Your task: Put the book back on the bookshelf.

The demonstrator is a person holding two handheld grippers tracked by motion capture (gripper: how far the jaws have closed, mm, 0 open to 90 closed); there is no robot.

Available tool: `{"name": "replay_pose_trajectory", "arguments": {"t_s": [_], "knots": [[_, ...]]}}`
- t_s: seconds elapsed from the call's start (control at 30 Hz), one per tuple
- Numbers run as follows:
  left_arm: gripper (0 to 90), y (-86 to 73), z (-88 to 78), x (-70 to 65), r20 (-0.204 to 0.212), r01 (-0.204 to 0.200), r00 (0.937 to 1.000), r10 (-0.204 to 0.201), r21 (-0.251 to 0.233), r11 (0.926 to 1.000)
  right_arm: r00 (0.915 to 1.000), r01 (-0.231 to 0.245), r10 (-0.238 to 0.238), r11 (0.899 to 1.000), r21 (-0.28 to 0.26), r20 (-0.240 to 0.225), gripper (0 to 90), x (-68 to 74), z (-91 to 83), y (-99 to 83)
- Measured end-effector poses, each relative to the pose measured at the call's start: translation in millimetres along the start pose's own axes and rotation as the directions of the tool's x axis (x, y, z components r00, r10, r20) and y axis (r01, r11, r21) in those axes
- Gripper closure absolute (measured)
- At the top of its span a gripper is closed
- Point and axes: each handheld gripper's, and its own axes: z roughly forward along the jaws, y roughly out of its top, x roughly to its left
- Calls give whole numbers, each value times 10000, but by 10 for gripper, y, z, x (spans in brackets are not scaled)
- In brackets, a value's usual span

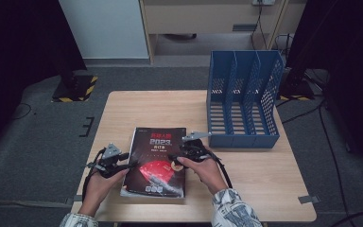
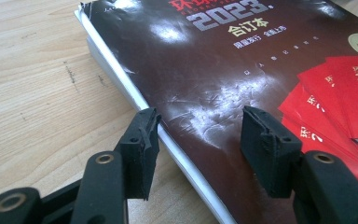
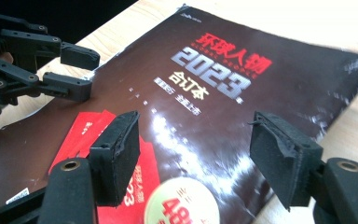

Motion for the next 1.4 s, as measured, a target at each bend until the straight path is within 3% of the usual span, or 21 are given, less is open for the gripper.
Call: {"name": "replay_pose_trajectory", "arguments": {"t_s": [0.2, 0.23, 0.37, 0.47, 0.5, 0.53, 0.57, 0.6, 0.77, 0.93, 1.03, 1.13, 1.17, 1.4], "knots": [[459, -1, -3, -1, 12, -3, 10000, 3, 24, 10000, 9991, 213, -233, 9981, 570, 346, 261, -10, 54, -29], [459, 0, -2, -1, 22, -6, 10000, 6, 26, 10000, 9984, -90, 49, 9973, 733, 557, 245, -56, 74, -78], [458, 3, 0, -1, 26, -66, 10000, 66, 31, 10000, 9980, -408, 380, 9976, 562, 497, 240, -116, 77, -112], [458, 4, 0, -3, 16, -98, 10000, 98, 21, 9999, 9966, -311, 245, 9960, 840, 784, 191, -136, 91, -111], [458, 3, 0, -6, 12, -87, 10000, 87, 20, 10000, 9956, -273, 160, 9921, 1225, 925, 186, -181, 120, -160], [458, 4, 0, -6, 14, -86, 10000, 86, 24, 10000, 9956, -273, 160, 9921, 1225, 925, 186, -181, 120, -160], [458, 4, 0, -5, 17, -69, 10000, 69, 28, 10000, 9962, -716, 651, 9904, 1183, 579, 174, -203, 151, -208], [458, 3, 1, -6, 11, -71, 10000, 71, 28, 10000, 9958, -850, 806, 9896, 1159, 429, 172, -197, 166, -219], [458, 1, 0, -9, -7, -51, 10000, 51, 31, 10000, 9952, -975, 964, 9877, 1221, 148, 153, -156, 213, -230], [458, -1, 0, -7, 5, -10, 10000, 10, 44, 10000, 9967, -794, 766, 9897, 1194, 276, 205, -142, 191, -216], [456, -1, -2, -2, 35, 21, 10000, -21, 88, 10000, 9968, -796, 785, 9930, 869, 158, 236, -140, 124, -186], [455, -2, -3, -2, 34, 18, 10000, -18, 95, 10000, 9966, -823, 813, 9933, 809, 164, 237, -119, 99, -165], [454, -3, -4, -2, 30, 11, 10000, -11, 106, 9999, 9981, -589, 575, 9955, 740, 207, 237, -100, 87, -141], [451, -6, -6, 2, 44, 47, 10000, -47, 113, 9999, 9993, -356, 352, 9983, 460, 97, 255, -46, 19, -55]]}}
